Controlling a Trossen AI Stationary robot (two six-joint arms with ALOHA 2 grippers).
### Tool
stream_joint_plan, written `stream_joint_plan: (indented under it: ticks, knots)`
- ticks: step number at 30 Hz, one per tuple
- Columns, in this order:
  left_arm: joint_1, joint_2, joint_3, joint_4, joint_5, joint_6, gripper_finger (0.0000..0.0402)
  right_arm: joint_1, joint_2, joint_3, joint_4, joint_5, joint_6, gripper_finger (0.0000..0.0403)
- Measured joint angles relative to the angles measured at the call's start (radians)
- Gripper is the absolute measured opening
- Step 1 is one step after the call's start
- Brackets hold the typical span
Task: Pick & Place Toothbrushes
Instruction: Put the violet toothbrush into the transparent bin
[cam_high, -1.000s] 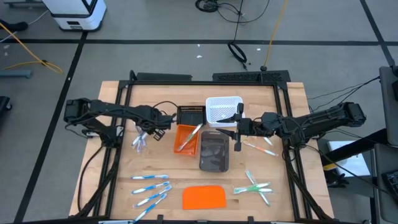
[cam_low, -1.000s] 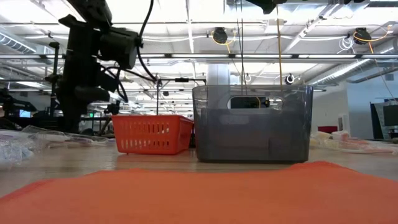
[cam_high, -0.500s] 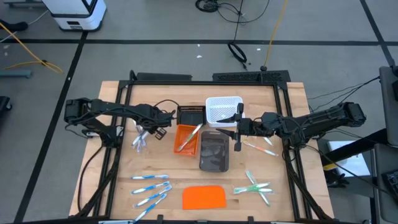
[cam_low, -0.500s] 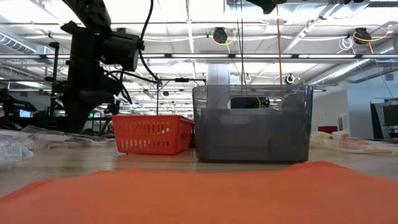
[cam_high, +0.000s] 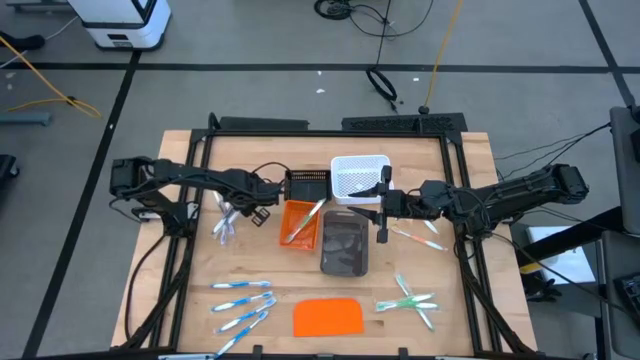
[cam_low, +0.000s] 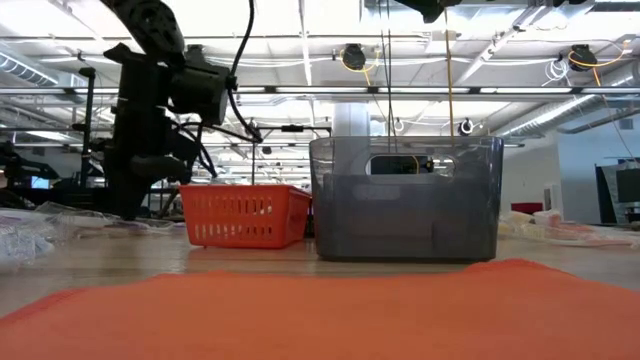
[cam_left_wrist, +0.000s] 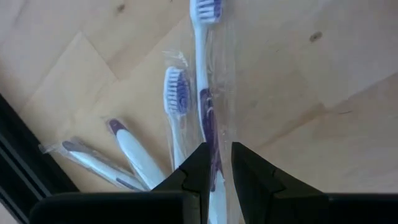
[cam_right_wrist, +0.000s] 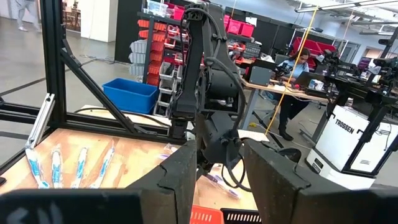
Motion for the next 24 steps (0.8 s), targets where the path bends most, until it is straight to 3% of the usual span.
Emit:
stream_joint_plan:
  ticks: [24]
  knots:
    - [0.012, 0.0, 0.0, 0.026, -0.023, 0.039, 0.0067, 0.0, 0.0, 0.0, 0.0, 0.0, 0.0, 0.0126]
